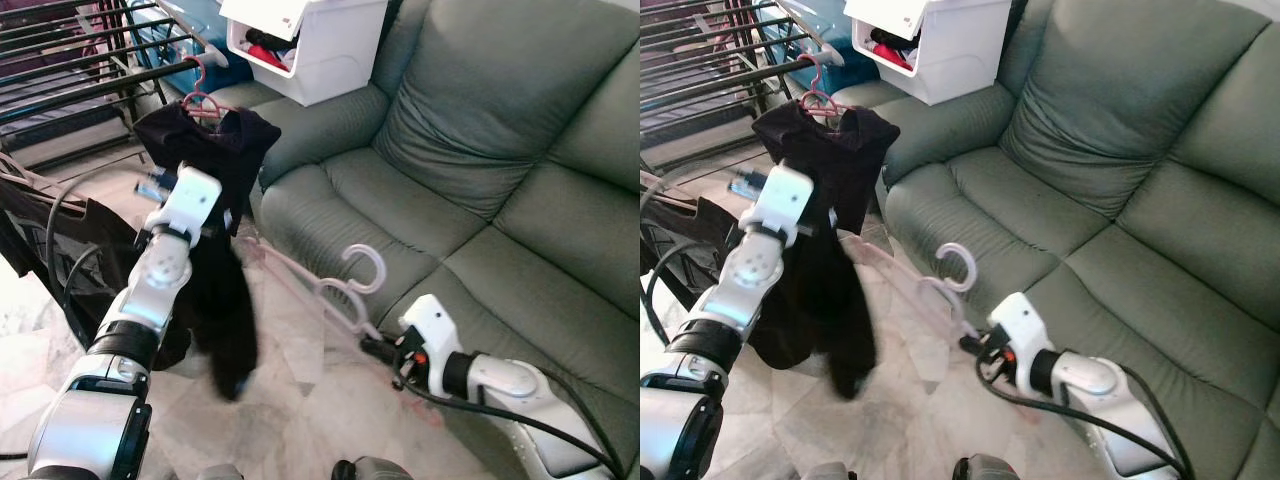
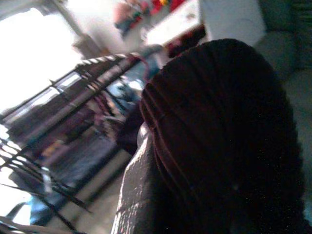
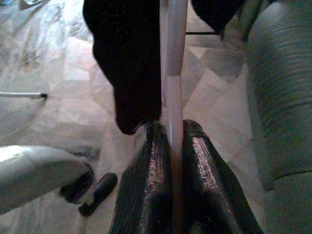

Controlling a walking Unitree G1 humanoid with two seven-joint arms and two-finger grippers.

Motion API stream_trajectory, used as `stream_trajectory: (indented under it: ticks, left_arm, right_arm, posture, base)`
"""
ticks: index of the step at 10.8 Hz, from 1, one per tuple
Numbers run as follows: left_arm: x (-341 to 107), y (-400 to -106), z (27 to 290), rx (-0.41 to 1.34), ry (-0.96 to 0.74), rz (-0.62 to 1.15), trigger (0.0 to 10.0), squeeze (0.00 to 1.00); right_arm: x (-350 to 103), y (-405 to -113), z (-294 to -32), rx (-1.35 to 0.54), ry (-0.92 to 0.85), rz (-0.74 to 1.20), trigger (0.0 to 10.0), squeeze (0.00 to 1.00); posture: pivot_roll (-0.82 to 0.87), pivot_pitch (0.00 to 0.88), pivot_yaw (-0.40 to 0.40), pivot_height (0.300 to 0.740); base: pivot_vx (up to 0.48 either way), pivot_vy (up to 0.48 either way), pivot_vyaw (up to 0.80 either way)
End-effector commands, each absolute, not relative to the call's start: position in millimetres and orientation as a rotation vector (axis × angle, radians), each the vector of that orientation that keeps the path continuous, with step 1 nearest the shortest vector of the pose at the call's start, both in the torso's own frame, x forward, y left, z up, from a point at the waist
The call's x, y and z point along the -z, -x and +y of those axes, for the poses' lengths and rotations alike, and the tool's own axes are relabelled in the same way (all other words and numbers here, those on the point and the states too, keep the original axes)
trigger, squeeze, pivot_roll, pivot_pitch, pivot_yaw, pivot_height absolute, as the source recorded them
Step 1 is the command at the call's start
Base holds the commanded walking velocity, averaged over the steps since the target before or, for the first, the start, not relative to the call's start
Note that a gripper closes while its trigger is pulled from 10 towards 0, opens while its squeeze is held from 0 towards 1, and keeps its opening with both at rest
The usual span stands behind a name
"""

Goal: Hang hanger

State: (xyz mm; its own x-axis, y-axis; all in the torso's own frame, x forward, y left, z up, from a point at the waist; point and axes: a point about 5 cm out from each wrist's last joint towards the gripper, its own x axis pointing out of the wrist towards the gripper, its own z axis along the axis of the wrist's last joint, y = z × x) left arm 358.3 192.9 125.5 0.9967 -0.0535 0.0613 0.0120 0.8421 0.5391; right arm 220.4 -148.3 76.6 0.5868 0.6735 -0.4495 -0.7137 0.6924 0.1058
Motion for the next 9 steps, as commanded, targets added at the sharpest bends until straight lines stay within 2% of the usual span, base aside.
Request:
stream_trajectory:
  ticks: [1,2,3,5,6,7,9]
  left_arm:
    - [-124.4,-354.7,178.2,0.142,-0.523,-0.099,10.0,0.0]
    - [-111.8,-344.6,172.9,0.2,-0.475,-0.06,10.0,0.0]
    - [-89.1,-315.9,166.1,0.274,-0.42,-0.02,10.0,0.0]
    - [-72.8,-287.4,163.0,0.316,-0.367,0.031,10.0,0.0]
    - [-71.4,-279.5,161.2,0.324,-0.342,0.046,10.0,0.0]
    - [-71.4,-275.2,158.4,0.33,-0.367,0.041,10.0,0.0]
    - [-79.0,-292.5,173.1,0.17,-0.488,0.032,10.0,0.0]
  right_arm:
    - [-80.2,-231.3,-152.9,-0.695,0.106,0.432,10.0,0.0]
    - [-76.0,-233.9,-154.6,-0.59,0.091,0.434,10.0,0.0]
    - [-72.0,-231.4,-154.8,-0.474,0.08,0.42,10.0,0.0]
    - [-69.8,-229.6,-157.3,-0.353,0.07,0.396,10.0,0.0]
    - [-69.7,-229.2,-156.8,-0.337,0.068,0.395,10.0,0.0]
    - [-69.2,-226.5,-149.5,-0.401,0.026,0.42,10.0,0.0]
    - [-73.9,-216.0,-145.2,-0.568,0.043,0.457,10.0,0.0]
  posture:
    - [-0.12,0.0,-0.028,0.74]
    - [-0.12,0.0,-0.025,0.74]
    - [-0.11,0.0,-0.023,0.74]
    - [-0.11,0.0,-0.032,0.74]
    - [-0.1,0.0,-0.038,0.74]
    - [-0.1,0.0,-0.04,0.74]
    - [-0.12,0.0,-0.037,0.74]
  base:
    - [0.0,0.0,0.0]
    - [0.0,0.0,0.0]
    - [0.0,0.0,-0.8]
    - [0.0,0.0,-0.61]
    - [0.0,0.0,0.0]
    - [0.0,0.0,0.0]
    - [0.0,0.0,0.0]
